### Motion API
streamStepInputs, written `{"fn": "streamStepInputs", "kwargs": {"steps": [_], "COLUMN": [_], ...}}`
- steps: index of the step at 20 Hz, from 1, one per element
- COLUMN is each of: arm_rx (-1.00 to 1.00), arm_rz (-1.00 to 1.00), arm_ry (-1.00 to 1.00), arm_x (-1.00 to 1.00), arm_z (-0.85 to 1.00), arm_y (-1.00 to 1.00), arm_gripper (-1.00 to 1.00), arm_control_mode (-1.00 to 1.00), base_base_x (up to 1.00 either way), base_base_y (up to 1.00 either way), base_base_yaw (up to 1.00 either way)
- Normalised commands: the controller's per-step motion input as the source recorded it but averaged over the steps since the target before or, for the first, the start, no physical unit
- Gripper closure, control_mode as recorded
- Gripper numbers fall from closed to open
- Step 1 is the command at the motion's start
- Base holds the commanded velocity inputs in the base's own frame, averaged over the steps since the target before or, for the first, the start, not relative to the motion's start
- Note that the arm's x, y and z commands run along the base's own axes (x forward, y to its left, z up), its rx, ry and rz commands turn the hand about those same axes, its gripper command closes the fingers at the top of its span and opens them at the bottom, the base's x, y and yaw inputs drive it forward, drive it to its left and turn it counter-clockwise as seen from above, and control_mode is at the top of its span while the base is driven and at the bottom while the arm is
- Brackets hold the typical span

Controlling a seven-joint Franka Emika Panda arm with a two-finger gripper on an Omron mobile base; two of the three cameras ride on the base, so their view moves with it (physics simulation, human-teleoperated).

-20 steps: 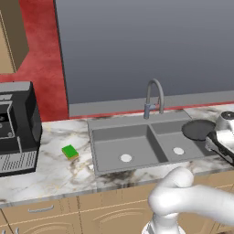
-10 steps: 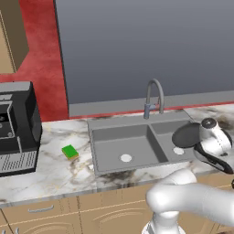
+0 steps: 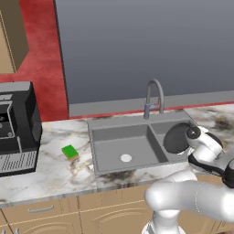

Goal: Pick the pan and sponge and place them into the sink. Then turn on the water.

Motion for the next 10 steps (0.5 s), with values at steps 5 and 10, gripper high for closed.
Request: {"fn": "streamStepInputs", "kwargs": {"steps": [5, 10], "arm_rx": [-0.17, -0.13], "arm_rz": [0.15, 0.12], "arm_ry": [0.00, 0.00], "arm_x": [0.15, 0.24], "arm_z": [0.00, -0.03], "arm_y": [0.25, 0.11], "arm_gripper": [1.00, 1.00], "arm_control_mode": [-1.00, -1.00], "base_base_x": [0.00, 0.00], "base_base_y": [0.00, 0.00], "base_base_yaw": [0.00, 0.00]}}
